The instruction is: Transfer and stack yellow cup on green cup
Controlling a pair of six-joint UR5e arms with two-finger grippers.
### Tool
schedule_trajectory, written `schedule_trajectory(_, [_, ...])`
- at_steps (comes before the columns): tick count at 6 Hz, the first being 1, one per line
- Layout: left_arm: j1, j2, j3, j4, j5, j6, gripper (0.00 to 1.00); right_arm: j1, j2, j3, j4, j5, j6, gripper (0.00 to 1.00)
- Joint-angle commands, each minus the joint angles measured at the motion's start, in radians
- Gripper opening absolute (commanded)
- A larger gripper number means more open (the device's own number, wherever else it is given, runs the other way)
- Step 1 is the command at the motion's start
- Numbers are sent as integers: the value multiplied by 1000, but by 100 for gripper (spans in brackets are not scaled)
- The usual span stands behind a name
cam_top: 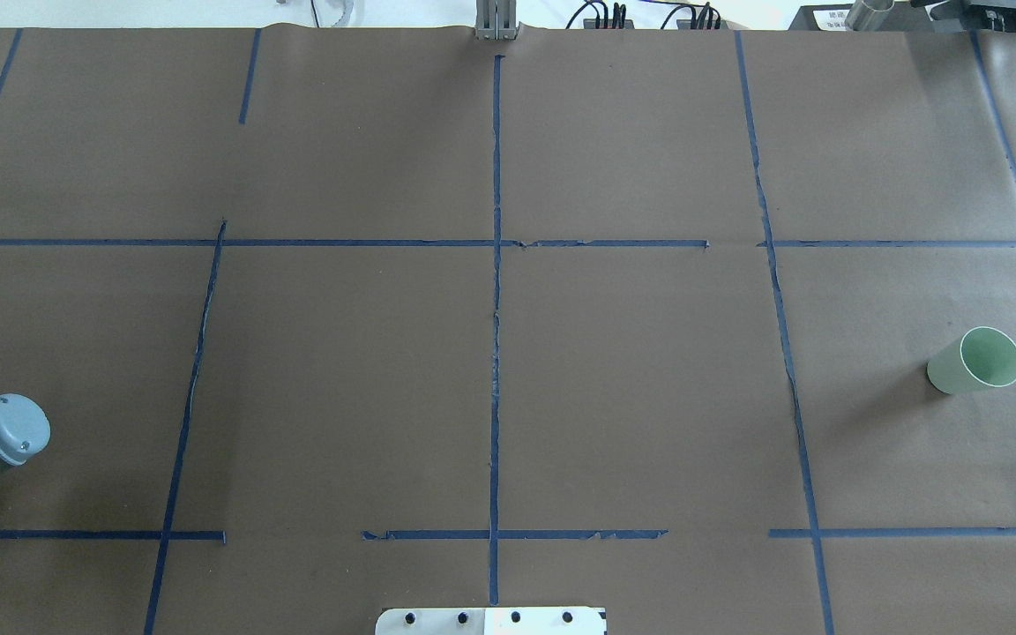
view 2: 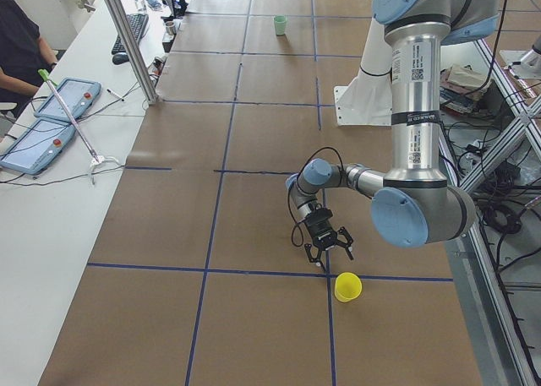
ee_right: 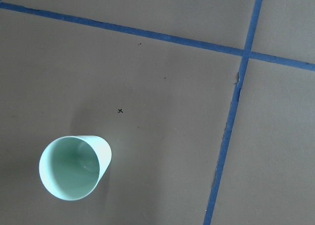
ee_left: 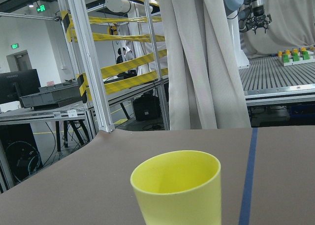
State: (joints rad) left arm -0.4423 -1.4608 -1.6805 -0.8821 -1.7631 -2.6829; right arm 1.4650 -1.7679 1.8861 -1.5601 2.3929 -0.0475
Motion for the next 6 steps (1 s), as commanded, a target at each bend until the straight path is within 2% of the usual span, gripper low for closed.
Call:
schedule_trajectory(1, [4,14,74,-73,-33,-6,100,0,-19,26,-2,0,0,100])
schedule_trajectory(3, [4,31,160,-147,-36,-31,100,0,-27,39,-2,0,0,100])
schedule_trajectory(4, [5,31,171,-153,-36,-47,99,-2,-27,48,-2,0,0,100])
schedule_trajectory(5, [5,43,177,-156,-36,-49,91,-2,-28,53,-2,0,0,100])
schedule_trajectory(6, [5,80,177,-167,-33,-49,47,-3,-28,54,-2,0,1,100])
